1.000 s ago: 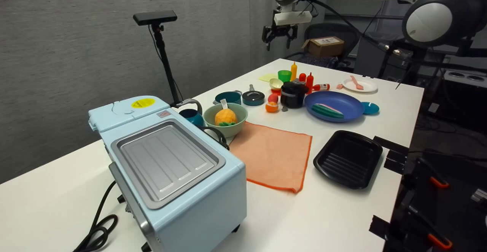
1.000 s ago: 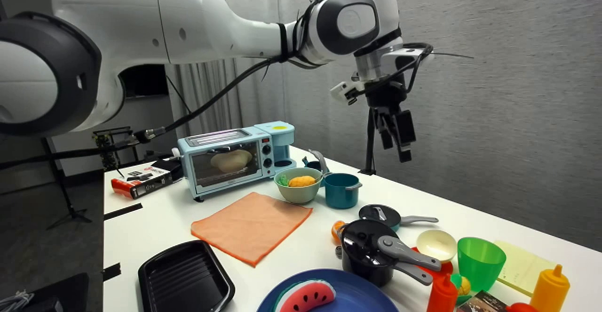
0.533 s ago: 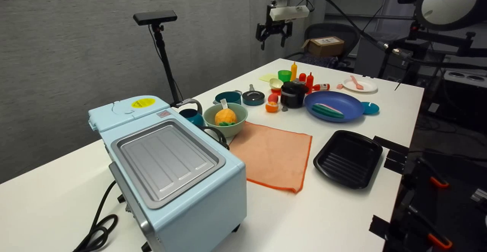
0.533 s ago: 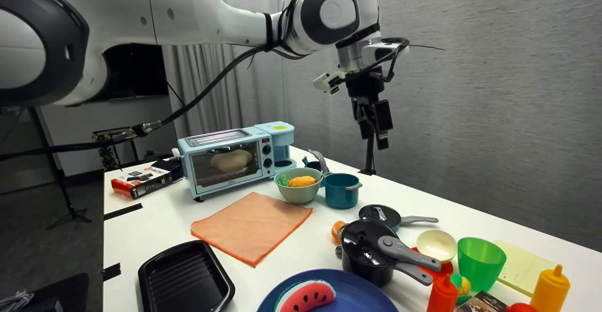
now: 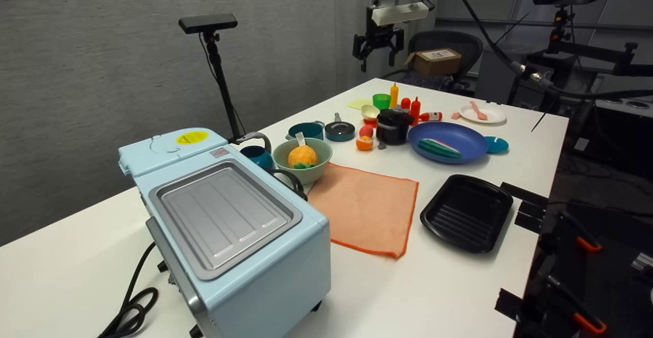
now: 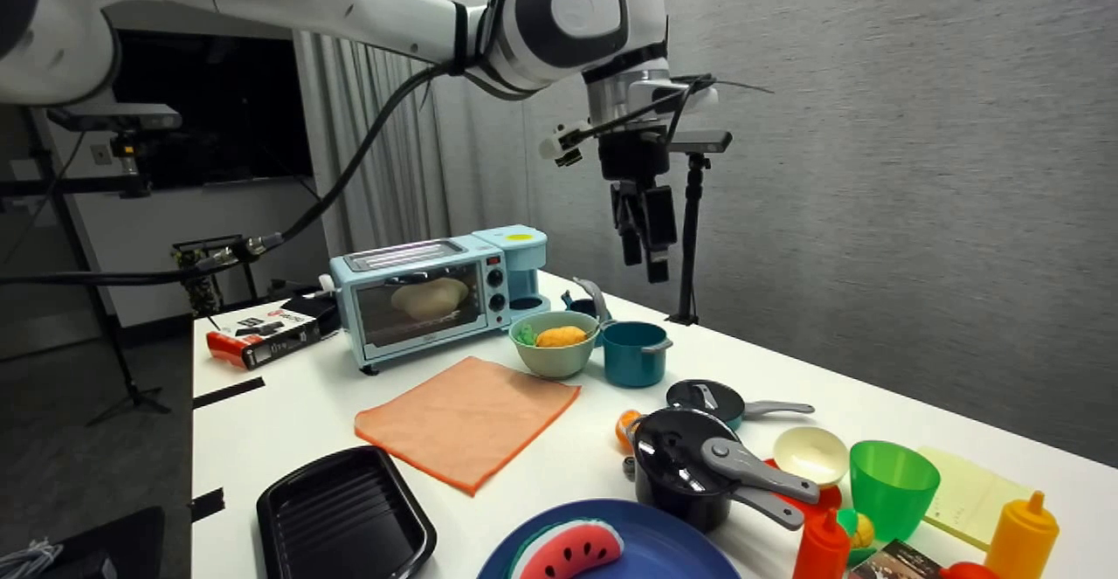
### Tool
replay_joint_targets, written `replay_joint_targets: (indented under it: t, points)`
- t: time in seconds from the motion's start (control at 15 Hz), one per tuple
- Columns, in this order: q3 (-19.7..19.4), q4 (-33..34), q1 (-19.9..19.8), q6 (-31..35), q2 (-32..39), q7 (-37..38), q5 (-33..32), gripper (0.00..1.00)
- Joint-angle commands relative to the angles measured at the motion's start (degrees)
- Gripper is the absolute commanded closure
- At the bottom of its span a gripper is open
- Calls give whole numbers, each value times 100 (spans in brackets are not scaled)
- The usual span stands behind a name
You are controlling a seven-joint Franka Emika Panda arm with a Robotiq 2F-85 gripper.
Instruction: Put the lid on the black pot
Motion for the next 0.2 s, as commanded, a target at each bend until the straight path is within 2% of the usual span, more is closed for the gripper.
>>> replay_joint_targets:
  t: [0.0,0.13]
  points:
    - [-96,-87,67,-8,-57,-34,63,0]
    - [-96,-84,67,-7,-43,-34,64,0]
